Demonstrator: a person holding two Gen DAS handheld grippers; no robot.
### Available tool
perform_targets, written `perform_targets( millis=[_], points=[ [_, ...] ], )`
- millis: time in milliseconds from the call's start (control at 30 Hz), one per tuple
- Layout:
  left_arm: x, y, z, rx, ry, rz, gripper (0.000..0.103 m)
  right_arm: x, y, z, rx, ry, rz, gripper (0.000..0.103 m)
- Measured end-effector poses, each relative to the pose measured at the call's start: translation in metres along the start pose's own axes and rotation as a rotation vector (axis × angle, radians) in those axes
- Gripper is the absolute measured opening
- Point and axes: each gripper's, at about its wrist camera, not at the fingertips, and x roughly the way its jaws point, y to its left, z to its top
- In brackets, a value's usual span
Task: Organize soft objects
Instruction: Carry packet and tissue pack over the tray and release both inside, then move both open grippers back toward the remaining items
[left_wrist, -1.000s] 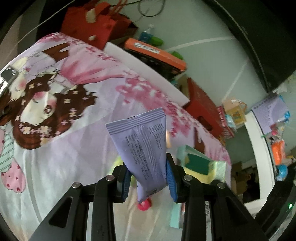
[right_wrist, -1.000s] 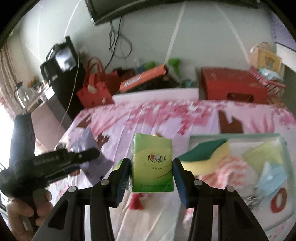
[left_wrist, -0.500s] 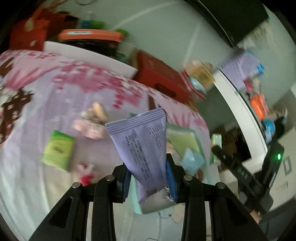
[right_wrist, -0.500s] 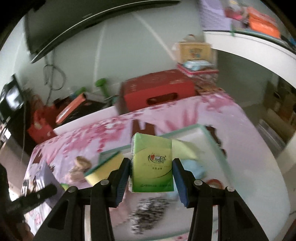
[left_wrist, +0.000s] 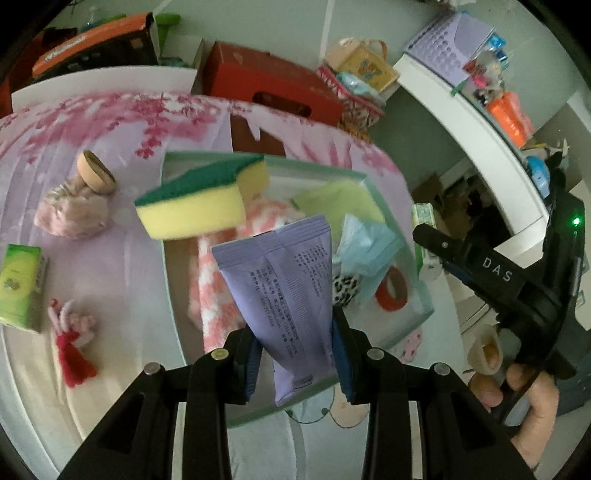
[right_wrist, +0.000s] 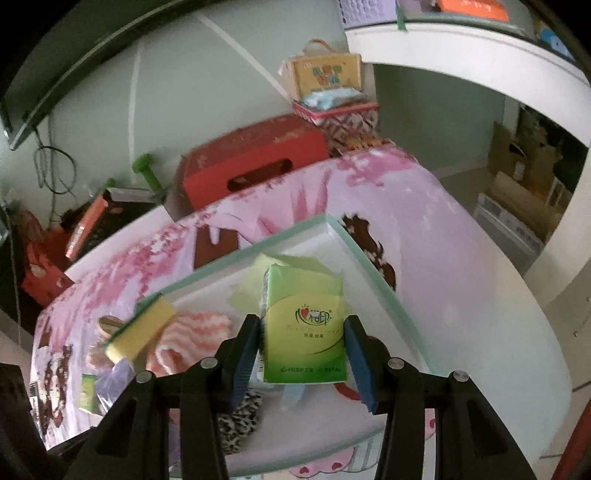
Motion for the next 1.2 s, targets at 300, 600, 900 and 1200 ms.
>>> perform_targets(
  millis=[300, 600, 900, 1200],
  points=[
    [0.026, 0.011, -0.003, -0.025, 0.047, 0.048, 0.038, 0.029, -0.01, -0.01, 0.024, 0.107, -0.055, 0.05],
    [0.042, 0.02, -0.003, -0.053, 0.064, 0.069, 0.039, 0.035, -0.009, -0.012, 0.016, 0.134, -0.058, 0.051],
    [0.031, 0.018, -0.006, -0.067, 0.082, 0.07, 0.06, 0.026, -0.005, -0.007, 0.022, 0.107, -0.028, 0.057],
    [0.006, 0.007, -0.004, -0.03, 0.036, 0.071, 0.066, 0.021, 0.002, -0.005, 0.011, 0.091, -0.014, 0.063]
  ],
)
